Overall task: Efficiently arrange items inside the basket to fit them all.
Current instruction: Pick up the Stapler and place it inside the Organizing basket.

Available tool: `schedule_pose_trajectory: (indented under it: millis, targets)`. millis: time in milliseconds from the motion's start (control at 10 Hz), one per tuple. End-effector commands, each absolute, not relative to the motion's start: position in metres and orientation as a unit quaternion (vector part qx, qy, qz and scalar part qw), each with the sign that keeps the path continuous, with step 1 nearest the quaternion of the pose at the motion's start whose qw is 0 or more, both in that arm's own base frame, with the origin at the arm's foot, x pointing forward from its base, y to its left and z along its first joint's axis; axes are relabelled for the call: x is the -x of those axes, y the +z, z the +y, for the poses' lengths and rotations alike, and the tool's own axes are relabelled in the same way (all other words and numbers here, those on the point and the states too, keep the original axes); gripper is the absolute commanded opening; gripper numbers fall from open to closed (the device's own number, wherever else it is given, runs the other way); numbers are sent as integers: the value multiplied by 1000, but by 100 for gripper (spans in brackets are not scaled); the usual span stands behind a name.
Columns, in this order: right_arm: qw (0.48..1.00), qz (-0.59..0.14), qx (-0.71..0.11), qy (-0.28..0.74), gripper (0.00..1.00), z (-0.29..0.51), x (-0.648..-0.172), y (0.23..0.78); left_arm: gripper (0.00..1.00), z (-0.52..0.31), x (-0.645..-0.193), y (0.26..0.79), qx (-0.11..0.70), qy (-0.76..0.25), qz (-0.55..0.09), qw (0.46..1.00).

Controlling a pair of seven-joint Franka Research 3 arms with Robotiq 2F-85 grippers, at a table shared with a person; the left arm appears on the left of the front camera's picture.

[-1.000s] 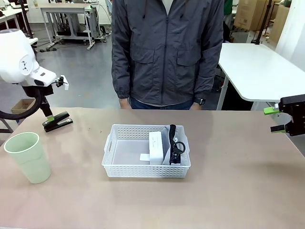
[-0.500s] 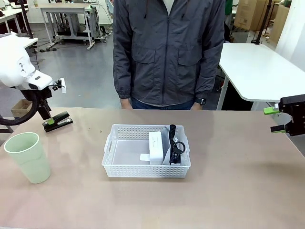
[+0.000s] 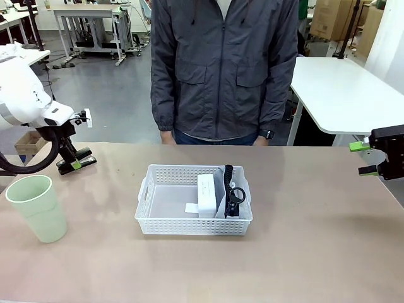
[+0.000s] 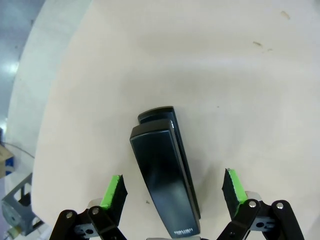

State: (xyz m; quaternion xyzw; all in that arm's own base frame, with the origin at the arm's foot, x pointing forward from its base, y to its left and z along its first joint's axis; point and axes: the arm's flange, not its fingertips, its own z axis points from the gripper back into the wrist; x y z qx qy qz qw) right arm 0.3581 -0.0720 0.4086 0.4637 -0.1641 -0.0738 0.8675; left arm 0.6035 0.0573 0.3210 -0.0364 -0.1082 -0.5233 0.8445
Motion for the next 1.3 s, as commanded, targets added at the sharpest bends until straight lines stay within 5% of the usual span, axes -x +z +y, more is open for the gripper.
schedule_pose_trajectory:
  millis: [0, 800, 900, 1000, 1100, 1200]
  targets:
    - [866, -166, -467, -70, 100, -72, -358, 410, 100, 65, -616, 315, 33, -528, -110, 841]
    - [866, -166, -467, -70, 100, -72, -358, 410, 100, 58, -631, 303, 31, -537, -77, 839]
    - [866, -166, -467, -70, 100, -72, -358, 410, 44, 58, -631, 304, 30, -538, -80, 838]
    - [866, -166, -467, -70, 100, -72, -358, 410, 42, 59, -630, 304, 27, -540, -79, 838]
    - [866, -166, -467, -70, 100, -72, -358, 410, 0, 58, -630, 304, 25, -539, -78, 838]
    - [866, -166, -467, -70, 100, -72, -358, 410, 0, 58, -630, 304, 24, -538, -80, 839]
